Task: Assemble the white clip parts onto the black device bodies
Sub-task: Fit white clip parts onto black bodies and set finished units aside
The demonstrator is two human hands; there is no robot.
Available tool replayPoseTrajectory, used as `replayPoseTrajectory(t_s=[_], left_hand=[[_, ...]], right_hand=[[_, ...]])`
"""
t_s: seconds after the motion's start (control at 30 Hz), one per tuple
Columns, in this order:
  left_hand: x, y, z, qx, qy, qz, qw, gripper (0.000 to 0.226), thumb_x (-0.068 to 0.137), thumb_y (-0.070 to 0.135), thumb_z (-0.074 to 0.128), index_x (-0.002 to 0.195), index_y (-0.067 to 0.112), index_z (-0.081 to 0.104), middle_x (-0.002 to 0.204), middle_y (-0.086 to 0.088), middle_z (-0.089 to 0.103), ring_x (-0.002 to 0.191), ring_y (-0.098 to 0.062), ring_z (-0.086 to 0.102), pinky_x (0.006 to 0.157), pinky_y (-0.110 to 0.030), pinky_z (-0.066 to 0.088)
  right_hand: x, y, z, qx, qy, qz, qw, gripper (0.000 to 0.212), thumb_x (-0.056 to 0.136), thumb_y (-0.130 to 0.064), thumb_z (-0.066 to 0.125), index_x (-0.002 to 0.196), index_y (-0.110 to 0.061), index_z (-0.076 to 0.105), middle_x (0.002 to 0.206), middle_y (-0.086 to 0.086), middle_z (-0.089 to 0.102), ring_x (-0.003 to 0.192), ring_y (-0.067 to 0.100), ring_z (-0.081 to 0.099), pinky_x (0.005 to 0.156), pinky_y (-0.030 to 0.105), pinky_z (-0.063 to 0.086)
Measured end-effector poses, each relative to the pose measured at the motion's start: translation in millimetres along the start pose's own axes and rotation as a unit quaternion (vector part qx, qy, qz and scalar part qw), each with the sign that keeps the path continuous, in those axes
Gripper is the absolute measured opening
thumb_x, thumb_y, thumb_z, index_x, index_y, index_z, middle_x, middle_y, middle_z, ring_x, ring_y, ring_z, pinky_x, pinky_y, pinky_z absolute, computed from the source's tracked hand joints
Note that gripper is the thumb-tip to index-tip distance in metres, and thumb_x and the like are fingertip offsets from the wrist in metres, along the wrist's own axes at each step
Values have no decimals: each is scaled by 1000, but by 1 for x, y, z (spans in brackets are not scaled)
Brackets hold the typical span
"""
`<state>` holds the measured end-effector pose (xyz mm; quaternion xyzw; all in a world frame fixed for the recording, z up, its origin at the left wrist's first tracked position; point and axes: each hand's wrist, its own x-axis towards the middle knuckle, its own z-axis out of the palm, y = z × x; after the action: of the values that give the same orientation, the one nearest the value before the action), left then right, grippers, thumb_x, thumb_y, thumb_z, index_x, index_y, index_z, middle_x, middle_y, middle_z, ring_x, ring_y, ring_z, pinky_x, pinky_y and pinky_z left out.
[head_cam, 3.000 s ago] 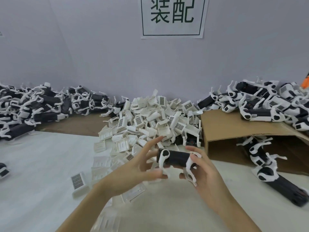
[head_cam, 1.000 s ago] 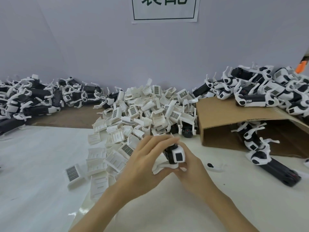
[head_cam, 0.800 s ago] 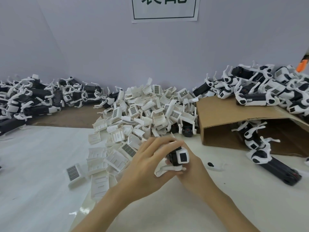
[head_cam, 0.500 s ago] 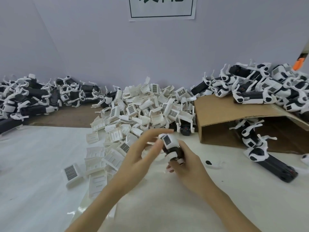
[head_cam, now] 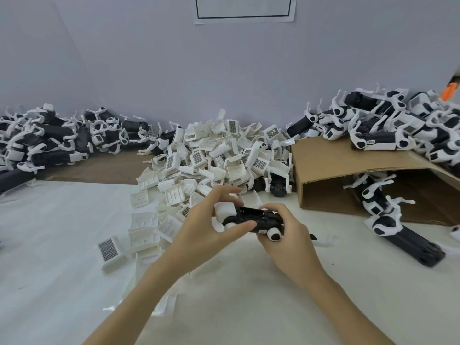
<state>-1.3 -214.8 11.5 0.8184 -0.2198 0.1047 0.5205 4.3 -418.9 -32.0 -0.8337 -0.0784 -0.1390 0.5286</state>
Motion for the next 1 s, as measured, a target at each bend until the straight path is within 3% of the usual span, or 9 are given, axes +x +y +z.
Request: replayPoseTrajectory(t_s=[0.1,0.2,0.43,0.53,0.63,0.7,0.8,0.9,1.0], left_hand=[[1,-9,-7,145,0,107,984,69,81,40,90,142,31,58,132,18,63,125,-7,61,103,-14,45],[2,-18,-15,267,-5,213,940,71,88,41,84,149,18,55,148,7,54,133,-8,55,111,-15,42],[7,-32,-20,267,13,219,938,65,90,26,85,147,18,55,148,10,51,133,-8,54,113,-15,41],[6,-28,-20,203,43,177,962,66,87,24,88,144,26,55,141,16,56,126,-3,58,104,-20,49],[5,-19,-16,67,84,120,987,63,84,24,91,138,30,59,130,15,65,121,-16,65,97,-24,53],[3,-9,-8,-23,106,73,991,52,86,34,88,131,33,62,122,12,69,114,-22,69,94,-29,56],[3,-2,-3,-99,102,-51,988,38,89,60,72,117,36,66,107,7,74,103,-22,72,93,-43,59],[5,-4,-16,-245,1,-183,952,59,97,59,67,129,10,65,105,-2,76,90,-21,70,94,-38,54],[5,-3,-16,-307,-7,-170,936,52,99,44,67,123,-2,66,101,-7,73,84,-18,65,86,-32,55]], right_hand=[[2,-1,-3,30,-32,-38,998,64,84,-14,86,133,-37,52,113,-22,68,106,-9,62,81,4,46],[4,-2,-5,15,-43,-90,995,73,85,-17,86,139,-43,44,123,-24,64,119,-6,59,92,4,44],[2,-2,-9,-72,20,-210,975,73,83,-35,86,145,-37,48,126,-20,65,116,0,63,95,12,50],[2,-5,-8,-63,26,-204,977,72,86,-41,81,150,-35,48,127,-23,64,115,2,64,92,12,51],[2,-11,-8,56,-28,-104,993,59,91,-50,67,146,-47,46,112,-24,70,104,9,70,85,17,56],[2,-14,-6,134,-90,-27,986,48,93,-53,60,138,-40,55,102,-10,75,89,18,74,77,26,60],[-2,-20,-2,181,-123,34,975,45,89,-59,61,112,-22,71,83,9,75,73,21,71,63,27,57],[0,-26,-5,177,-107,106,973,55,81,-74,60,70,-21,68,65,12,68,53,19,61,48,25,48],[3,-24,-8,107,-112,154,976,73,86,-81,42,70,-14,67,55,6,62,45,11,57,43,19,41]])
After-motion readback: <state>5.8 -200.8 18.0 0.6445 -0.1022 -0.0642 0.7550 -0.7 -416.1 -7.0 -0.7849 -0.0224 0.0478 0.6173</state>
